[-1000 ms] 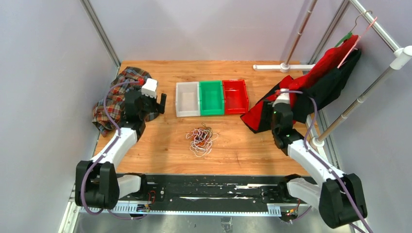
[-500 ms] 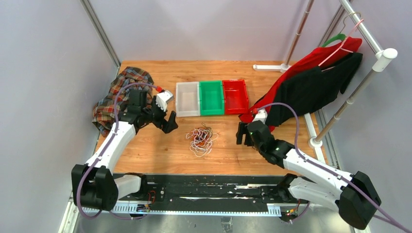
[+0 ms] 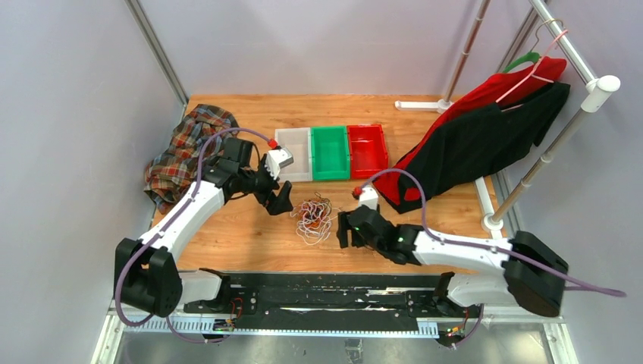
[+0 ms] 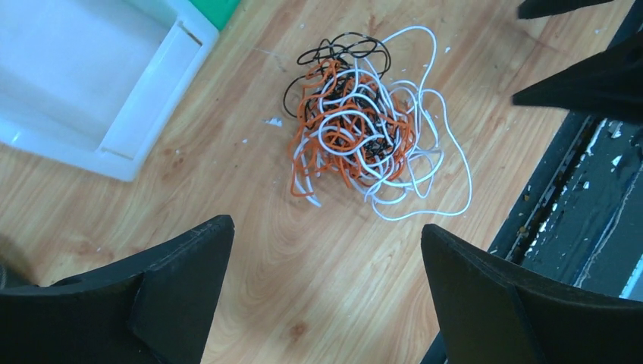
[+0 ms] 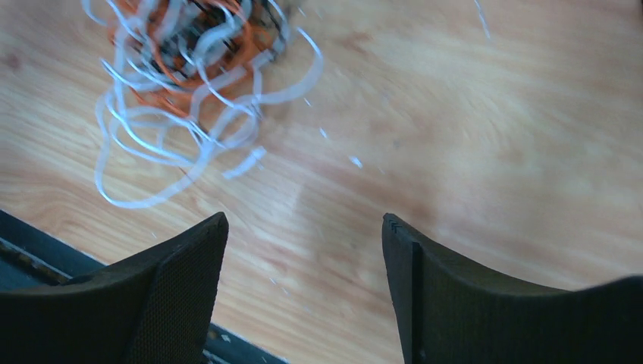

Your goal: Untangle the cables

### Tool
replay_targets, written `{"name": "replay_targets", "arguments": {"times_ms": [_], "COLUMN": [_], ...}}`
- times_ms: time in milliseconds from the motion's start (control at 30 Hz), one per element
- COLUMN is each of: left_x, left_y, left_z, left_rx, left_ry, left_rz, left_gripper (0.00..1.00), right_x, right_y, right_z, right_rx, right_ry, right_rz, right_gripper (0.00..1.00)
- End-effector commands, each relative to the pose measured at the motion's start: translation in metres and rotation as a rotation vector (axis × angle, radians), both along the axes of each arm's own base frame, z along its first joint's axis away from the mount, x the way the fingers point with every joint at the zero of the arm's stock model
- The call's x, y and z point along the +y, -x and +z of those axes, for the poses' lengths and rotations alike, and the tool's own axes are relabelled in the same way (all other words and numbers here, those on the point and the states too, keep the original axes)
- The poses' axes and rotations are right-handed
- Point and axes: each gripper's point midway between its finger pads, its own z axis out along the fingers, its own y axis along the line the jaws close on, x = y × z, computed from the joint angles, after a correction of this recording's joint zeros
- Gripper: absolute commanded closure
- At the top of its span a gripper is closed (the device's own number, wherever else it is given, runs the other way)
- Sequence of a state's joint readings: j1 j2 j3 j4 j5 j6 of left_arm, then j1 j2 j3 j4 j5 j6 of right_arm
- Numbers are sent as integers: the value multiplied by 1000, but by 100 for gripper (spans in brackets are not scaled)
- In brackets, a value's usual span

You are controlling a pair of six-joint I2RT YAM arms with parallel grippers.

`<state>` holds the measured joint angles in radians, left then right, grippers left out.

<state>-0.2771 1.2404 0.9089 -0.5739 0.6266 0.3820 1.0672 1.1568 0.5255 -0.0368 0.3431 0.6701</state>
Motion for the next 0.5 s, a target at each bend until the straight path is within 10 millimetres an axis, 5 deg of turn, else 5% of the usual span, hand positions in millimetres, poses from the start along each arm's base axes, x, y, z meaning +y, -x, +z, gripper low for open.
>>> {"name": "replay_targets", "arguments": {"times_ms": [0, 267, 467], "left_x": [-12, -12, -14], "left_y": [-3, 4, 5], "left_z": [6, 2, 10], "left_rx": [29, 48, 55], "left_ry": [32, 25, 37], "left_rz": [-28, -66, -76], "left_gripper": [0, 1, 1], "right_x": [53, 69, 84], "right_y": [-36, -90, -101], "right_z": [42, 51, 45], "right_rx": [-143, -179, -181], "right_ry": [-48, -53, 19], "right_rz": [46, 96, 291], "right_gripper": [28, 38, 44]}}
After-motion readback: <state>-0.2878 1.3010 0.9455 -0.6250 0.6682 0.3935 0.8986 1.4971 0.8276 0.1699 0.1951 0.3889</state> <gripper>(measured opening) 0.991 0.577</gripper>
